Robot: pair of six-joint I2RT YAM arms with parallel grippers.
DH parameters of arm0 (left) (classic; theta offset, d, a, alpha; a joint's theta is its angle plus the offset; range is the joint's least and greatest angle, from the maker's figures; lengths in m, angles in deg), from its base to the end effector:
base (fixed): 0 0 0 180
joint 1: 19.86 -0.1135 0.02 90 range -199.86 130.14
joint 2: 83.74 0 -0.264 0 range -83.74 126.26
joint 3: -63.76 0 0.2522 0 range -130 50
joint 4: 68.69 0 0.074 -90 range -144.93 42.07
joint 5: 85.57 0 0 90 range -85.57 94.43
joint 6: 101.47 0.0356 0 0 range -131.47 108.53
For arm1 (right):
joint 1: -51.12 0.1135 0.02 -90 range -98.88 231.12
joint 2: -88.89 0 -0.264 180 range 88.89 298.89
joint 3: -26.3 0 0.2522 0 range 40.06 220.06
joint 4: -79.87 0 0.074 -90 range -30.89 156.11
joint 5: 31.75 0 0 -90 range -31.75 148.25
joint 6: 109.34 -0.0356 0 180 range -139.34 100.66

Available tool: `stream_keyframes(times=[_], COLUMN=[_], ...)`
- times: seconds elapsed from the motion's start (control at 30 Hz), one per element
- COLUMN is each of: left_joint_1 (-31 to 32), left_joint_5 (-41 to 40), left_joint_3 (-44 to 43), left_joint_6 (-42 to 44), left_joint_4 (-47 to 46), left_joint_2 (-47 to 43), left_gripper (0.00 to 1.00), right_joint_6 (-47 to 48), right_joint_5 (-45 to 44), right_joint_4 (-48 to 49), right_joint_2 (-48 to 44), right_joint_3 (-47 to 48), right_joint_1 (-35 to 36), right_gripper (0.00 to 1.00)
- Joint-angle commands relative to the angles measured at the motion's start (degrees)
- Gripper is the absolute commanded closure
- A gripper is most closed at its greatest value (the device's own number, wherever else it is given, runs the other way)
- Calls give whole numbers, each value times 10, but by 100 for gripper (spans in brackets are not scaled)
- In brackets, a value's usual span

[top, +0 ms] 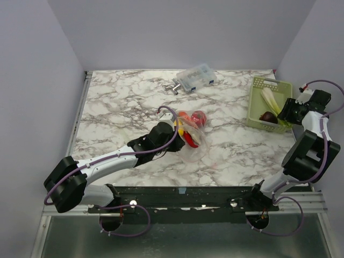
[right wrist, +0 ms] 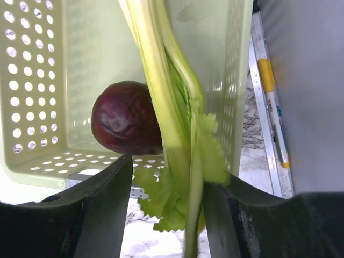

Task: Open the zip-top bag and remove the fake food
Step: Place the fake vegetable in the bin.

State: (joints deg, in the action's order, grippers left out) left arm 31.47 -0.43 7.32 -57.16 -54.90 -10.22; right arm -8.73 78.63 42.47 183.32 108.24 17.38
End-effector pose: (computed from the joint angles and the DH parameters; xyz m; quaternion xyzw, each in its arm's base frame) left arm 0.1774 -0.2168 0.2364 0.0219 0.8690 -0.3448 0.3542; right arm 0.3028 -0.1873 0.2400 0.1259 0.9179 0.0265 0.3753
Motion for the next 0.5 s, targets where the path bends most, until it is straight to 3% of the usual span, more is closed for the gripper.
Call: stream_keyframes(times=[0.0,0.3,0.47], left_joint_1=[-1,0,0], left_joint_5=[10,7,-2], left_joint_3=[0,-2,-5], left_joint_6=[-4,-2,3], left_joint_4=[-5,-1,14], left_joint_2=[-10,-18,-25], left_gripper=[100,100,100], right_joint_6=[21,32,38], right_joint_5=[-4,4,76], right_joint_4=[-6,-27,-68], right_joint_2=[-43,-97,-139], right_joint_3=[26,41,49], right_joint_1=[1,1,0], right_gripper=[44,43,43])
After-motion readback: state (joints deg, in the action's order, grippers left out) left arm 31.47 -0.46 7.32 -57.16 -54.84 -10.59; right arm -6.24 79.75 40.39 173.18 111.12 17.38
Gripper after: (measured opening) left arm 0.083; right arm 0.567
